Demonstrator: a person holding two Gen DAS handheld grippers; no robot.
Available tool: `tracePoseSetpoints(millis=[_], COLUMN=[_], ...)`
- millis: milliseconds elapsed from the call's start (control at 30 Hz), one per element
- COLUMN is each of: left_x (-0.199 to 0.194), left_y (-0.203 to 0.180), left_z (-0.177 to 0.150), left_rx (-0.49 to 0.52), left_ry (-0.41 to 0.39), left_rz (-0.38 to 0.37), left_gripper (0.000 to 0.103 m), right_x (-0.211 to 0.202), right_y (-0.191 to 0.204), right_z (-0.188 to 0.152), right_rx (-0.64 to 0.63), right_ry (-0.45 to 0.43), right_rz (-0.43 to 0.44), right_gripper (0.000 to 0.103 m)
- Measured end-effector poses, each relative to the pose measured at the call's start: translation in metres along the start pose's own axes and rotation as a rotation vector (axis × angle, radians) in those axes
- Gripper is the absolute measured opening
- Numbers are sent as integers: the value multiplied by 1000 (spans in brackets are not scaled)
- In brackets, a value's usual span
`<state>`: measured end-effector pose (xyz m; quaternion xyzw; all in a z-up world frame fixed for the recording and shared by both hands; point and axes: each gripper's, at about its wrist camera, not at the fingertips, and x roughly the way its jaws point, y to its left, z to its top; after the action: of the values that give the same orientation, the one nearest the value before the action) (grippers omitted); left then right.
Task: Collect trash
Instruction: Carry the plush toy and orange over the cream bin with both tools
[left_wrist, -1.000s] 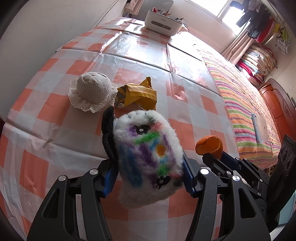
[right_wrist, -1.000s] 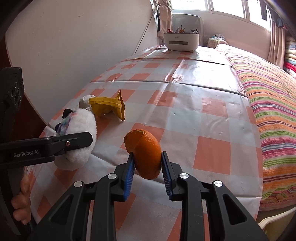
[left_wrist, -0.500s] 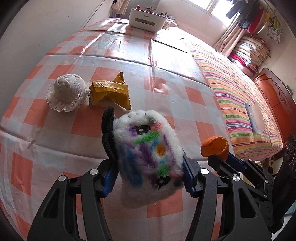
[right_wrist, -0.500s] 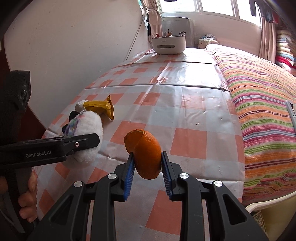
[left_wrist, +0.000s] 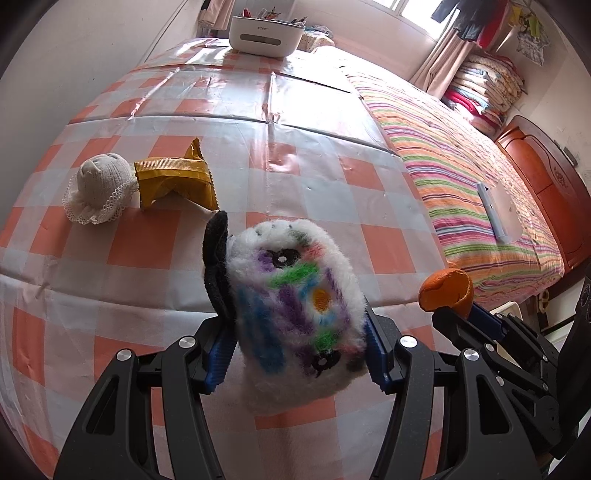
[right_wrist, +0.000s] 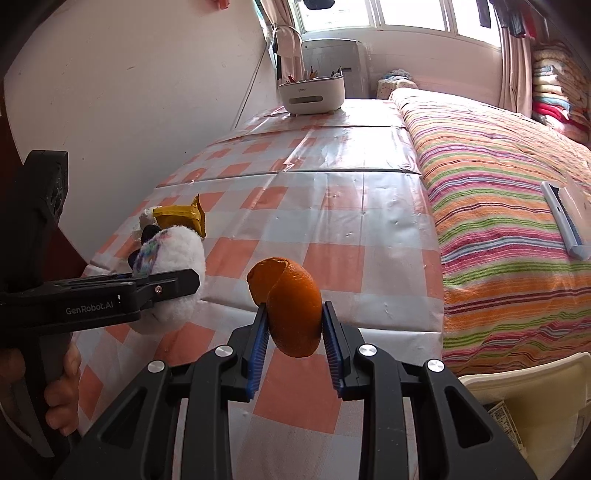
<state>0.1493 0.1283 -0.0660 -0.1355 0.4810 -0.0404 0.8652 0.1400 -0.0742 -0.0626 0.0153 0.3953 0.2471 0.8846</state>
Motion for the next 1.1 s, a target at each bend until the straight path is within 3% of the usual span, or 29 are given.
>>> tracePoseSetpoints(millis=[1100], left_x=[-2], left_y=[-123], left_z=[-39], left_rx=[231], left_ry=[19], left_rz=[-109], left_gripper=[58], right_x=[-70], right_y=[-77], right_z=[-48], right_rx=[169], right_ry=[-69], right_rz=[-129], right_gripper=[28])
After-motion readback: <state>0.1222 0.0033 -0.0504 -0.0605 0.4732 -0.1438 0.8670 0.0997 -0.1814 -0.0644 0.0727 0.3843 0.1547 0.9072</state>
